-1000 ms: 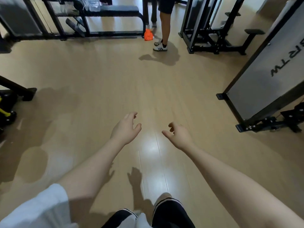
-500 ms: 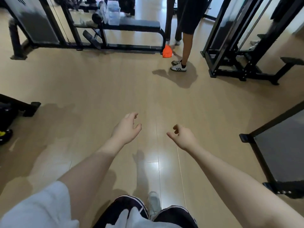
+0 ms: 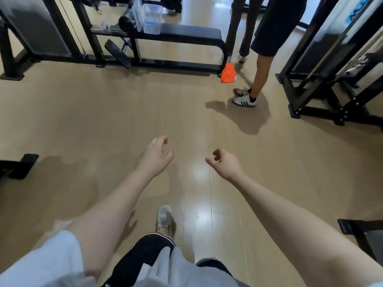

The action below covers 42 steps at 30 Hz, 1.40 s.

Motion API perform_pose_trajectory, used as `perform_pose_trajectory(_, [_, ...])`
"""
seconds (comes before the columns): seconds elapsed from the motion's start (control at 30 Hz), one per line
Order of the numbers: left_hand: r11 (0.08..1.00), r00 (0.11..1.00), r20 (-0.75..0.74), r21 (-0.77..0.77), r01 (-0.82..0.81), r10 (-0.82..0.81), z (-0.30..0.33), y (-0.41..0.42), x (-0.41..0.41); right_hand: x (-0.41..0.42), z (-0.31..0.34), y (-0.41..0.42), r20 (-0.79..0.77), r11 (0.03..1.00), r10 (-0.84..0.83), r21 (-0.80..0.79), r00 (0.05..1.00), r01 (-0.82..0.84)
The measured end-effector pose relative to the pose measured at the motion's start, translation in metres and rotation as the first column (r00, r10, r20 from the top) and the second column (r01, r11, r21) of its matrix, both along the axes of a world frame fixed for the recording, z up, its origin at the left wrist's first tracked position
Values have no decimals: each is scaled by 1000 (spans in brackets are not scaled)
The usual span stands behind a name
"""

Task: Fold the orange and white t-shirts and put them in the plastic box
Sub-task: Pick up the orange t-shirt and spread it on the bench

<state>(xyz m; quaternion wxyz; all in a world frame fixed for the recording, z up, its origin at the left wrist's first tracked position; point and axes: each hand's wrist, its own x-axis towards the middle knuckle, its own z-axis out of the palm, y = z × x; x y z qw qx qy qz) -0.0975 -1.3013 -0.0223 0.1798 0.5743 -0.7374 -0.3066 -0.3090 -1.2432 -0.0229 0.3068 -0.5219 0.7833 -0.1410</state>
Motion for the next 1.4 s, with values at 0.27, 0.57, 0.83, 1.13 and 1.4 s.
perform_pose_trajectory(0.27, [993, 994, 77, 91, 69, -76, 8, -236, -19, -30, 9, -221, 12, 997, -69, 32, 998, 69])
perform_pose_trajectory(0.57, [983, 986, 55, 101, 154, -160, -25, -499, -132, -129, -17, -482, 20, 995, -102, 2, 995, 102])
perform_pose_trajectory(0.83, [966, 981, 70, 196, 167, -183, -3, -745, -239, -232, 5, -725, 43, 990, -135, 42, 990, 134])
perform_pose_trajectory(1.13, [945, 974, 42, 255, 206, -224, -43, -978, -330, -310, -41, -943, 69, 974, -210, 99, 975, 203])
perform_pose_trajectory(1.4, [861, 916, 33, 357, 362, -399, -101, -1190, -447, -398, -117, -1131, 47, 910, -364, 232, 930, 344])
